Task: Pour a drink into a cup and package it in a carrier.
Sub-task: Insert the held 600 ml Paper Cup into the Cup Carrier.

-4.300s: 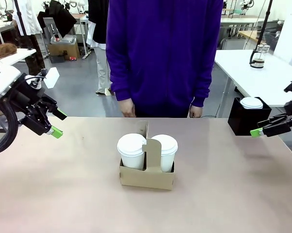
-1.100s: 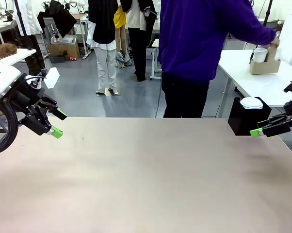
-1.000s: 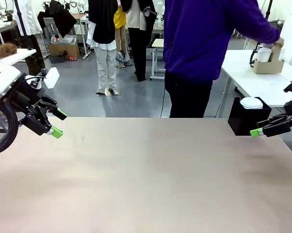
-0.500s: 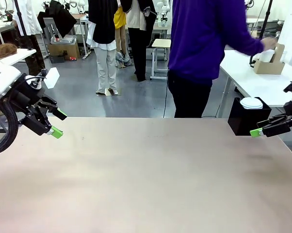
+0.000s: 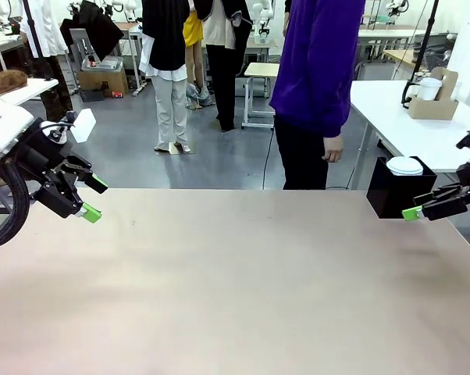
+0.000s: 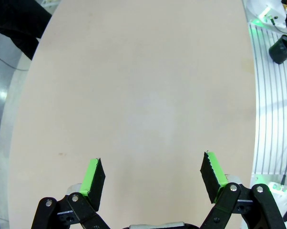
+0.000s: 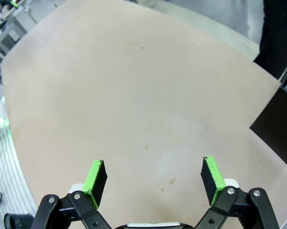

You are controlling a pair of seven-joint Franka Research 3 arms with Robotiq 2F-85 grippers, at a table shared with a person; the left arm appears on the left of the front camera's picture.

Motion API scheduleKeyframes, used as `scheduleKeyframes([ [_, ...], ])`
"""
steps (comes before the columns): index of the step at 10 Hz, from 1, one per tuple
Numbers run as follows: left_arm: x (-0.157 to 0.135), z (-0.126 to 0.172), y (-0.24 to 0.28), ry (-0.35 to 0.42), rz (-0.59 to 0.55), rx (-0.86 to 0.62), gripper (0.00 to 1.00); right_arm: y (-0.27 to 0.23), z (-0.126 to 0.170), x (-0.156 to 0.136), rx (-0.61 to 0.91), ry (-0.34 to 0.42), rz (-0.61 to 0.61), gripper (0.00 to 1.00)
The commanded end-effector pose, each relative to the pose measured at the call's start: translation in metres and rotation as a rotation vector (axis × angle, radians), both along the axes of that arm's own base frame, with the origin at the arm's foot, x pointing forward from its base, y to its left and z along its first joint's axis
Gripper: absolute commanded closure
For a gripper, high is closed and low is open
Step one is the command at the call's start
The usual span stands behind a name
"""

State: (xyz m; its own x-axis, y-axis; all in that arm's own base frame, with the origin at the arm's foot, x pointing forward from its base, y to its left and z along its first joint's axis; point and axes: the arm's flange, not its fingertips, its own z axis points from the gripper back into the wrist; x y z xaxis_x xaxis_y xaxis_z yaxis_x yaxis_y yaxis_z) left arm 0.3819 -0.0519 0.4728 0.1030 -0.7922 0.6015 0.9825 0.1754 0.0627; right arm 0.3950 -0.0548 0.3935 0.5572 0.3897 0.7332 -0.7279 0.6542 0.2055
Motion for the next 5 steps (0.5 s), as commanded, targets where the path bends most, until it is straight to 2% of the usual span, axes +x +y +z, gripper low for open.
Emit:
scheduleKeyframes([
  [1,-0.0007,0.0012,0.0014,-0.002,-0.012,-0.01,0.0,-0.0019,0.0006,-0.0004,-0.013,-0.014,0.007,0.0],
  [5,-0.0007,0.0012,0.0014,-0.002,-0.012,-0.01,0.0,-0.0019,0.0006,-0.0004,-0.013,-0.014,0.007,0.0],
])
